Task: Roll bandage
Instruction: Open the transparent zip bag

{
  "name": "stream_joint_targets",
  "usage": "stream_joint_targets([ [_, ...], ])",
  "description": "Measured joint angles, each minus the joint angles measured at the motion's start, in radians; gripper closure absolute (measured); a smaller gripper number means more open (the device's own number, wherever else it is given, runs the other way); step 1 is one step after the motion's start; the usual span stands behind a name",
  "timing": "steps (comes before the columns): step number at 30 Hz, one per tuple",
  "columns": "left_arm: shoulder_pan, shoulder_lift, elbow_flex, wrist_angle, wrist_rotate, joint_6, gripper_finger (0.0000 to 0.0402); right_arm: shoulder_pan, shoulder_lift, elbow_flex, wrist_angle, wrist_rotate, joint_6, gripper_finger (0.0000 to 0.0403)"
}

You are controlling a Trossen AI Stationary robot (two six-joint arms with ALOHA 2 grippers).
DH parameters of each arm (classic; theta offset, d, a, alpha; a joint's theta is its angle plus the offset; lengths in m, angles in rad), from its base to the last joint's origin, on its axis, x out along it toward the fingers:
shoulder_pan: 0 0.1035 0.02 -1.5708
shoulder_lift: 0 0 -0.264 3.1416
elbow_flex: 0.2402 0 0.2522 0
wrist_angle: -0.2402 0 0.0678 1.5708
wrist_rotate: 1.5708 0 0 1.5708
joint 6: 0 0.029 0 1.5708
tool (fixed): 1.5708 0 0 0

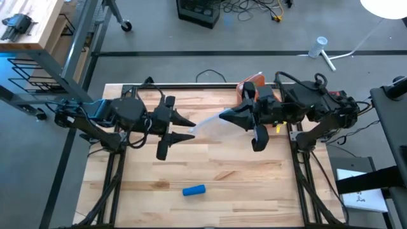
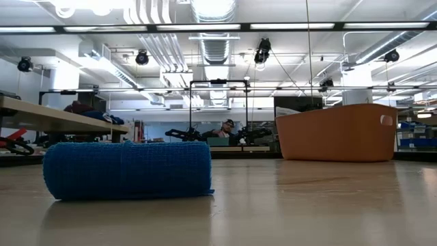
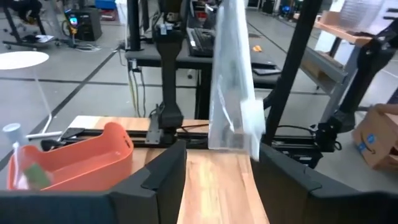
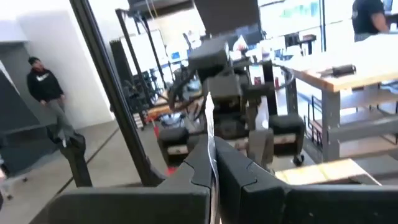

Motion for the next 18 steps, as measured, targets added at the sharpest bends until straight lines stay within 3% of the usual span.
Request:
stream_joint_targets([
  [8, -0.001, -0.008, 0.0, 0.023, 0.002, -0.008, 0.0274, 0.0, 0.0, 0.0, 0.028, 0.0, -0.036, 0.0403],
  [18, -0.001, -0.012, 0.0, 0.064, 0.002, 0.012, 0.039, 0.0, 0.0, 0.0, 0.049, 0.0, -0.037, 0.0403],
])
